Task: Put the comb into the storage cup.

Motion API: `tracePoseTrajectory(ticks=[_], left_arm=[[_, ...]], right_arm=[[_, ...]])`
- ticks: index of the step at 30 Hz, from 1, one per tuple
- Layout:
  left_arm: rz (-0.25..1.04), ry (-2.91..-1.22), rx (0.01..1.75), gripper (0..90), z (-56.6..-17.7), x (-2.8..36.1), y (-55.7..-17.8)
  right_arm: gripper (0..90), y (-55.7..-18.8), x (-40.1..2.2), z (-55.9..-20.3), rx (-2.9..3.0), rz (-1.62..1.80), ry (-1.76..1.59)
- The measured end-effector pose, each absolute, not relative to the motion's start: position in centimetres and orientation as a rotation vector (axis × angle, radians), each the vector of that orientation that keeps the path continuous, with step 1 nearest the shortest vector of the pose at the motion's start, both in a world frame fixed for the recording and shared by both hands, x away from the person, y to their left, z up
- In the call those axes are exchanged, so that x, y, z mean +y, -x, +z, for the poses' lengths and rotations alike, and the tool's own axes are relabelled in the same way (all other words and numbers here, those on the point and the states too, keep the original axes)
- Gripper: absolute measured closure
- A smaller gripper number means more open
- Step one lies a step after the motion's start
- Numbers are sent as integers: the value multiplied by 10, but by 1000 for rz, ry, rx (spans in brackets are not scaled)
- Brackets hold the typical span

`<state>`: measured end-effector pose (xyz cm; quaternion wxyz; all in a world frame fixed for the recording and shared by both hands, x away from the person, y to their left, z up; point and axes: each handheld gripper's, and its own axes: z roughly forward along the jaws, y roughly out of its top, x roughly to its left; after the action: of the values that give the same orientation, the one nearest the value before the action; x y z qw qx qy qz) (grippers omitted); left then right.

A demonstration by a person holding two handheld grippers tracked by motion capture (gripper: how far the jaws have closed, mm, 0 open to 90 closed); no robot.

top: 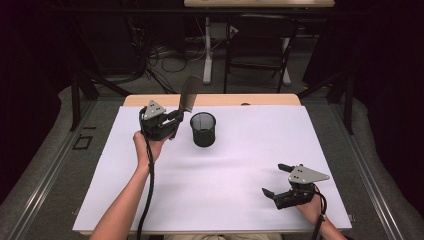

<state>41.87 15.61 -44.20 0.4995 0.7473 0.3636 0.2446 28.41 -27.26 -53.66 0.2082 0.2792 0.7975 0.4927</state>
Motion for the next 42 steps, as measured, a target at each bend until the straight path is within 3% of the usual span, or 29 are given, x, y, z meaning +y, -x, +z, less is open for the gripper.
tracePoseTrajectory(ticks=[42], left_arm=[[595, -1757, 870, 726, -431, 144, -435]], right_arm=[[1, -284, -273, -537, 2220, 1369, -783]])
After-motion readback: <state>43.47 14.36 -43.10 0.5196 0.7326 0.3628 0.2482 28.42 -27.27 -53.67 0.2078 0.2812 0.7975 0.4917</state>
